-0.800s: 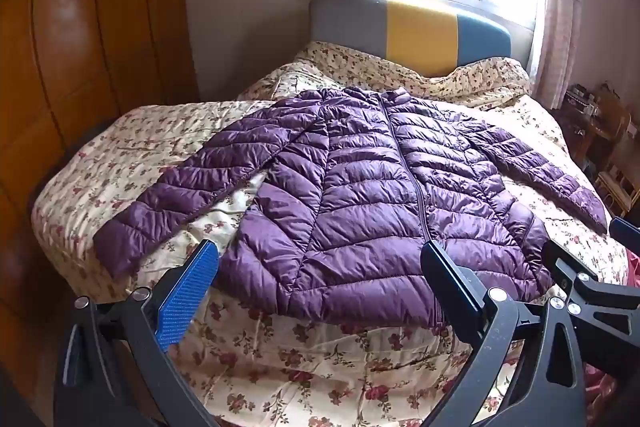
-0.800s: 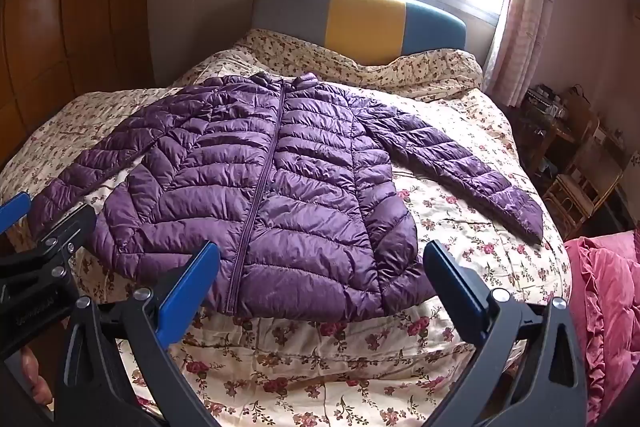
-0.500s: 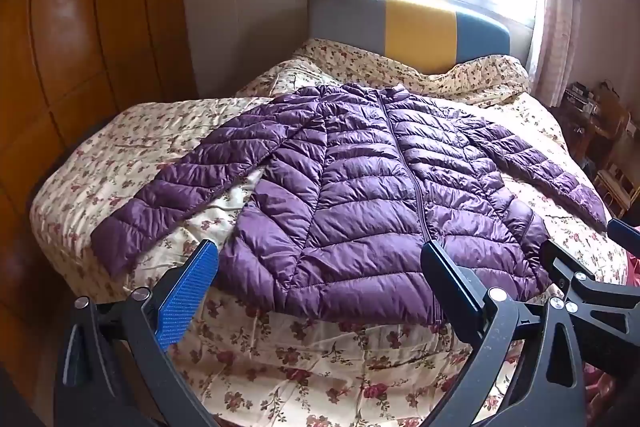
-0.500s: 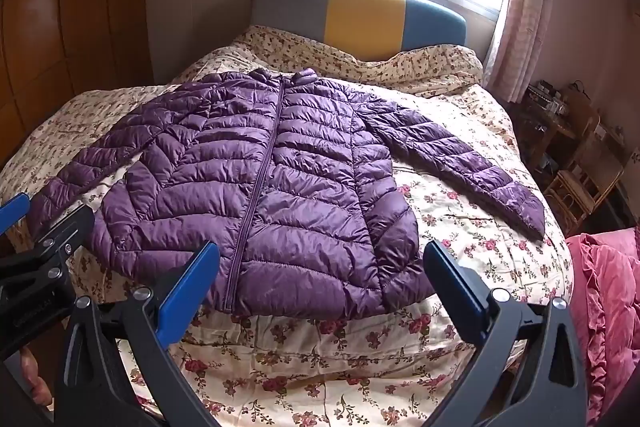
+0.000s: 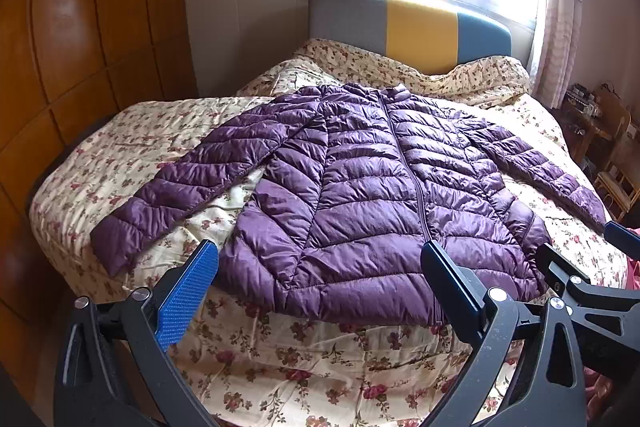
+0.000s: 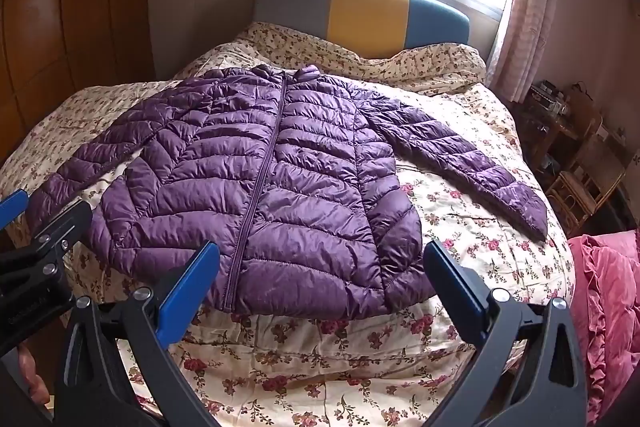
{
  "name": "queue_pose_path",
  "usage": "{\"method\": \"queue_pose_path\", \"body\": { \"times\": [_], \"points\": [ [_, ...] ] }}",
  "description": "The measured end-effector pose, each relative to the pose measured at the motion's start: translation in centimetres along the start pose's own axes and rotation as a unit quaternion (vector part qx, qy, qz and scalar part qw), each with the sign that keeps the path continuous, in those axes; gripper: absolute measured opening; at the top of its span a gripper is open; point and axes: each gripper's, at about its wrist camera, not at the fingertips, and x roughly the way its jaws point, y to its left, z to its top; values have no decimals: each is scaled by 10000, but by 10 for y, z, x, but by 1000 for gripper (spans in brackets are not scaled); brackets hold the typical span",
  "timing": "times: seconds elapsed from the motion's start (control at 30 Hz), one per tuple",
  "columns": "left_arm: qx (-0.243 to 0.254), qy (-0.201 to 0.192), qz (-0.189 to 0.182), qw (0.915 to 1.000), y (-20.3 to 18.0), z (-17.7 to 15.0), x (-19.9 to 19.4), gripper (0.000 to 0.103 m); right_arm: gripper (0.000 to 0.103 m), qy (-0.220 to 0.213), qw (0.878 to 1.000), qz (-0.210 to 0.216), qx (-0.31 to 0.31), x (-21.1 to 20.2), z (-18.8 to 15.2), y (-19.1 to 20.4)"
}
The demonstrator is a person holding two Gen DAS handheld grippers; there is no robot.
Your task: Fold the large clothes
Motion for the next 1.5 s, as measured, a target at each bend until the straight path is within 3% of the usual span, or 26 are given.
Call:
{"method": "queue_pose_path", "body": {
  "times": [1.5],
  "points": [
    [-22,166,-90,9998,-5,-3,16,100,101,242,9997,-18,-53,27,0,1]
  ]
}}
